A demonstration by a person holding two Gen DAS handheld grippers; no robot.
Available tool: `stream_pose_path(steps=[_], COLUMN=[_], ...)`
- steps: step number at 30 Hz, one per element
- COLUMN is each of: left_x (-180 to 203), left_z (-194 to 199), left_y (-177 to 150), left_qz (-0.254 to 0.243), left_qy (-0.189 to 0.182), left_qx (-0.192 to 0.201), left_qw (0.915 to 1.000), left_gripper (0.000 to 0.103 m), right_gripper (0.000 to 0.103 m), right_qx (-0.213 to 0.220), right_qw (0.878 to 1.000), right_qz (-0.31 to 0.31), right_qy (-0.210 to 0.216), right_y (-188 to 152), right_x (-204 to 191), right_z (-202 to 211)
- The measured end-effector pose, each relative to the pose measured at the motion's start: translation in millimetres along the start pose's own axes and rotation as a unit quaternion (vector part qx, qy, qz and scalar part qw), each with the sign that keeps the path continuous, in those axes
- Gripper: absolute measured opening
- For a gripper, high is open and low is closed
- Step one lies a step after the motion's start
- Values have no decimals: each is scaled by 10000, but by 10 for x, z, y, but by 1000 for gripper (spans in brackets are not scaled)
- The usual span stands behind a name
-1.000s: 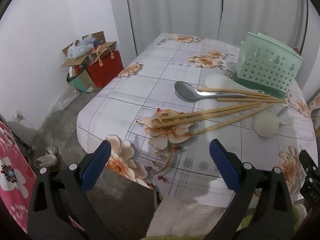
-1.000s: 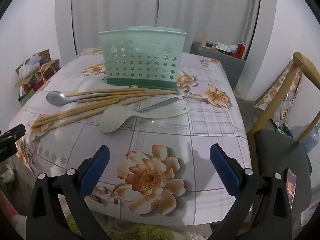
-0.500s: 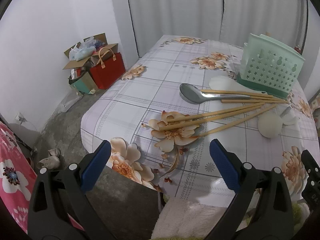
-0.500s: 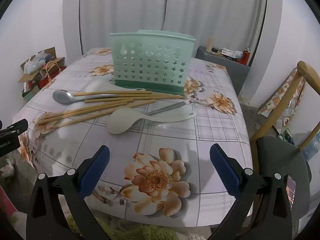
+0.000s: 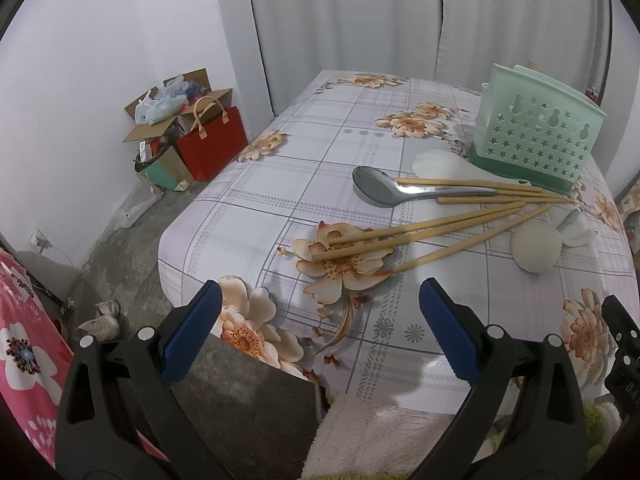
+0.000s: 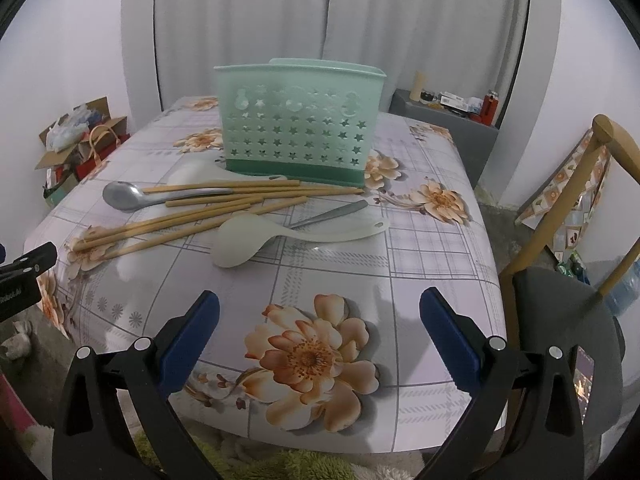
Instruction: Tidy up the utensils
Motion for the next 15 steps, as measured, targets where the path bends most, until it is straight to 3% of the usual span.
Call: stream_pose_path(steps=[15], left_x=[-3], left_z=[2], left_y=[2], left_qz=[-6], left_qy=[-2], left_qx=[-2], left_qw=[10000], left_gripper=[95], right_gripper=[98], right_qx=[-10], right_qw=[10000], right_qz=[-6], right_qy=[3], right_y=[4], right_x=[9], right_z=[-2])
Point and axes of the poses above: each gripper's, at about its wrist camera, not at the fingertips, and z roughly against the way its jaws point, x to its right, y to its top, the point moved 1 cm from there along -z, roughly the way its jaws point, and after that the axes turned 2 degrees about -y, right-handed, at the moved point
